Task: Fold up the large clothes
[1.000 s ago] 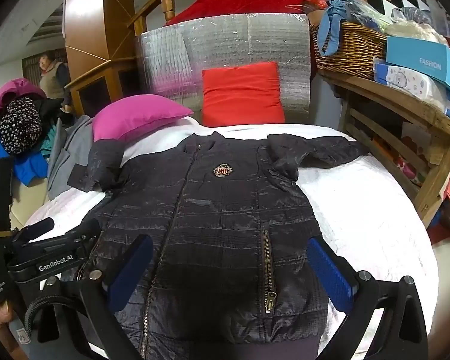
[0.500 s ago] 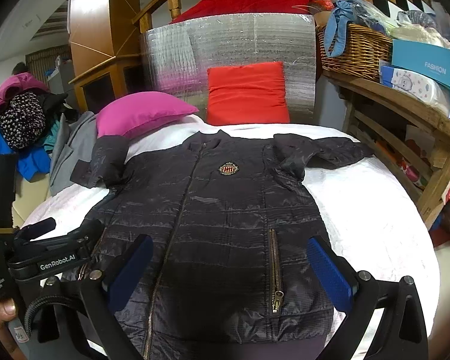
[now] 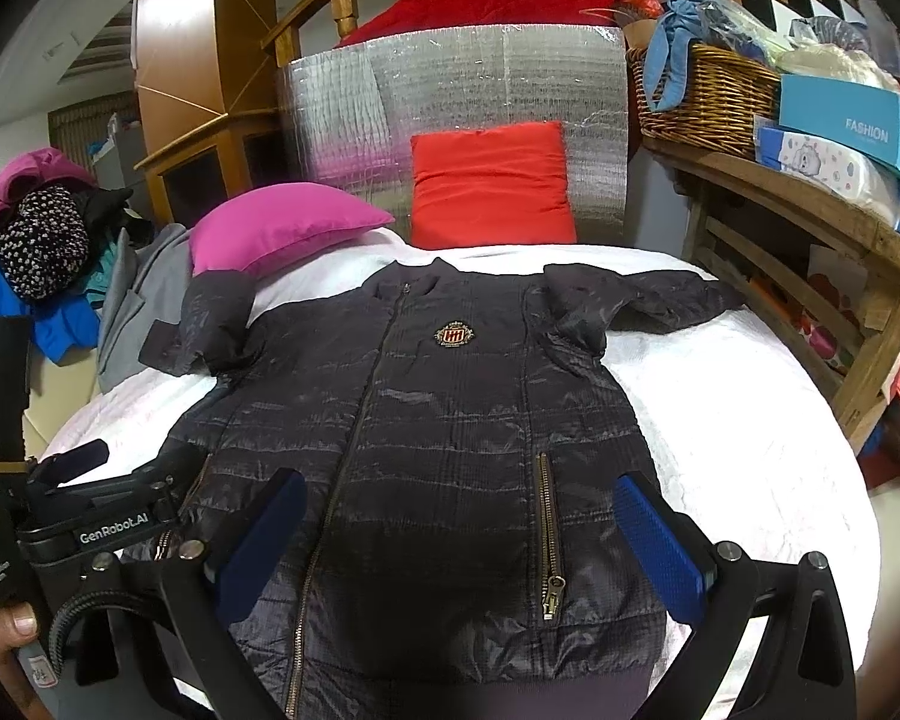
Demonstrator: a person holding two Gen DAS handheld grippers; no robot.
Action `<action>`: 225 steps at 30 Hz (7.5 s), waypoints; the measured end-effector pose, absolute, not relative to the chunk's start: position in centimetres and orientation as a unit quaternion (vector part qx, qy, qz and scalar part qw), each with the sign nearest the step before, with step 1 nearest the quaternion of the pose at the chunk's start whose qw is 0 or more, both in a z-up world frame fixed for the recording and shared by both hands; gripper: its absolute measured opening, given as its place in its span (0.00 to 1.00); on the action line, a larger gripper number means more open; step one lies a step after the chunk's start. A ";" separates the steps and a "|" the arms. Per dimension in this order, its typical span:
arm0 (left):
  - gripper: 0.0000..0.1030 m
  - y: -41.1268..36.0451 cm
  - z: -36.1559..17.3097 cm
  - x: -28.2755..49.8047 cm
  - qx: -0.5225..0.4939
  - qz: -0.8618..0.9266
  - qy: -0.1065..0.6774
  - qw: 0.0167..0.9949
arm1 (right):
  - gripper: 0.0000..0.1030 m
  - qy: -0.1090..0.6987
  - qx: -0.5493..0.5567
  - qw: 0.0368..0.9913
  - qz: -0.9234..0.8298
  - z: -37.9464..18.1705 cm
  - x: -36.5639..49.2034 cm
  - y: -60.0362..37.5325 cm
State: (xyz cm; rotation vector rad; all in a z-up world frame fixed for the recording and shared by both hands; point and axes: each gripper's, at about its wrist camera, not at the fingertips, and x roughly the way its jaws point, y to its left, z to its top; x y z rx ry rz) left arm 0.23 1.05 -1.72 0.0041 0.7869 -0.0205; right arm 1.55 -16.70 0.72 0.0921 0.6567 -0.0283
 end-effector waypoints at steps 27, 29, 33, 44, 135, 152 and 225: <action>1.00 1.2 -2.4 0.2 -0.004 -0.011 0.389 0.921 | 1.00 0.337 0.050 0.940 -0.011 -0.3 1.7 -16.5; 1.00 1.1 -2.5 0.3 -0.003 -0.012 0.389 0.921 | 1.00 0.338 0.050 0.940 -0.011 -0.3 1.7 -16.5; 1.00 1.1 -2.5 0.3 -0.003 -0.011 0.389 0.921 | 1.00 0.338 0.051 0.940 -0.012 -0.3 1.7 -16.5; 1.00 0.7 -2.9 0.8 -0.001 -0.013 0.394 0.919 | 1.00 0.344 0.056 0.937 -0.011 -0.9 2.2 -17.2; 1.00 1.7 -14.5 12.4 0.009 -0.025 0.437 0.899 | 0.80 0.285 0.596 0.748 -0.060 -11.5 38.2 -52.3; 1.00 1.7 -14.6 12.3 0.006 -0.026 0.435 0.900 | 0.80 0.319 0.533 0.781 -0.057 -9.2 38.8 -52.2; 0.30 1.4 -8.9 28.6 -0.140 -0.005 0.458 0.878 | 0.86 0.262 0.489 0.805 0.209 -15.9 29.9 -36.1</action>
